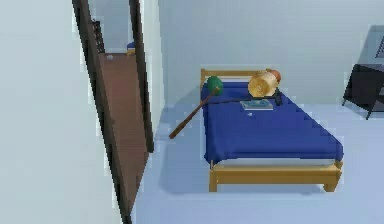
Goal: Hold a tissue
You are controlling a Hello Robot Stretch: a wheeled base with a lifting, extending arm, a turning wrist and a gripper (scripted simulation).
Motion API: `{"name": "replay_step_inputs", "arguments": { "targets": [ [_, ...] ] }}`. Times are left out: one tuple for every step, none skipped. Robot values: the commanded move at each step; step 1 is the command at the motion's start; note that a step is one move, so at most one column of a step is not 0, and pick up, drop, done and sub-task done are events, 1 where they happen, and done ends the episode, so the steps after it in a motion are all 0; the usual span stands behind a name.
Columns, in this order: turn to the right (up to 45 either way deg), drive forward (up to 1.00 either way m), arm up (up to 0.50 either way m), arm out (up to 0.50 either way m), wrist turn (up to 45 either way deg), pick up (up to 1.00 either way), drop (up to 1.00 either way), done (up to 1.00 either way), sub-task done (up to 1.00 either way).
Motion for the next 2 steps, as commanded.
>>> {"name": "replay_step_inputs", "arguments": {
  "targets": [
    [0.0,0.00,0.50,0.00,0.0,0.00,0.00,0.00,0.00],
    [0.0,0.00,0.38,0.00,0.0,0.00,0.00,0.00,0.00]
  ]
}}
